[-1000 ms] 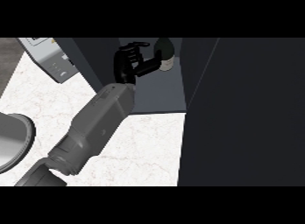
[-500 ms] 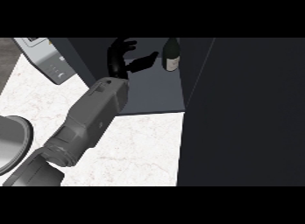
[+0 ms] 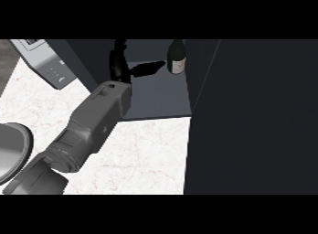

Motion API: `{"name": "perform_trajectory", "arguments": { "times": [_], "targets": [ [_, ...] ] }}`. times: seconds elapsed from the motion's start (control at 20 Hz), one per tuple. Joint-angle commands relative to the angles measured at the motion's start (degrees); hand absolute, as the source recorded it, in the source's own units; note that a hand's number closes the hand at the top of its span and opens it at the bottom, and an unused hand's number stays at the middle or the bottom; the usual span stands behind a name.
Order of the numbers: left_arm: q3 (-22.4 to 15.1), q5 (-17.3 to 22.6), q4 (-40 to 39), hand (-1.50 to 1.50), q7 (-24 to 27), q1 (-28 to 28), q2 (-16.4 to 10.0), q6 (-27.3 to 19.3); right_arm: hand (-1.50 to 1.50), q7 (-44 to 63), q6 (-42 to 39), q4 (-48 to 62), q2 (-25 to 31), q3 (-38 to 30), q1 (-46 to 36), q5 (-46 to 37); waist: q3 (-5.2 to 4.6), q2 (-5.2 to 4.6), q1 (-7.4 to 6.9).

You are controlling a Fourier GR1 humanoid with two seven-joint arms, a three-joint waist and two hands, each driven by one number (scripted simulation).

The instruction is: Pick up the wine, place it into the cabinet and close the cabinet

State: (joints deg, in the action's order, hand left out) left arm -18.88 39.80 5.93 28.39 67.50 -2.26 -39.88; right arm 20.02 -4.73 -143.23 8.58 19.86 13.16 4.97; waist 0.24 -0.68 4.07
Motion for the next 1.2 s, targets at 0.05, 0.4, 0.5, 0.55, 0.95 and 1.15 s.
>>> {"name": "perform_trajectory", "arguments": {
  "times": [0.05, 0.4, 0.5, 0.55, 0.95, 1.15],
  "targets": [
    [0.9, -0.5, -1.1, -1.5, 0.6, -0.5, -3.3, 1.7, -1.5, 2.5, 0.4, -8.3, 0.1, 3.0, 4.8, 0.7, -0.29, -0.01, -0.65],
    [1.2, -1.7, 1.1, -1.5, 5.3, -0.9, -3.8, 8.7, -1.5, 3.0, -0.1, -7.0, 0.5, -2.5, 1.1, 5.3, -0.29, -0.36, -1.1],
    [1.4, -1.8, 1.3, -1.5, 4.7, -0.7, -4.5, 11.4, -1.5, 4.8, -0.3, -9.8, 1.4, -2.2, 2.5, 5.3, -0.3, -0.2, -1.0],
    [1.7, -1.8, 2.2, -1.5, 7.6, -2.5, -1.0, 8.7, -1.5, 5.5, -0.4, -10.2, 1.3, -0.2, 2.4, 4.0, -0.3, 0.15, -1.72],
    [3.7, -1.1, 9.3, -1.5, 8.8, -3.8, -1.9, 15.3, -1.5, 4.7, 0.6, -13.2, 1.2, 0.0, 6.2, 2.4, -0.27, 1.04, -3.13],
    [3.1, -1.5, 15.1, -1.5, 7.9, -7.4, -0.8, 16.4, -1.5, 8.1, 2.3, -12.0, 1.0, -0.2, 3.3, 1.5, -0.28, 1.39, -4.67]
  ]
}}
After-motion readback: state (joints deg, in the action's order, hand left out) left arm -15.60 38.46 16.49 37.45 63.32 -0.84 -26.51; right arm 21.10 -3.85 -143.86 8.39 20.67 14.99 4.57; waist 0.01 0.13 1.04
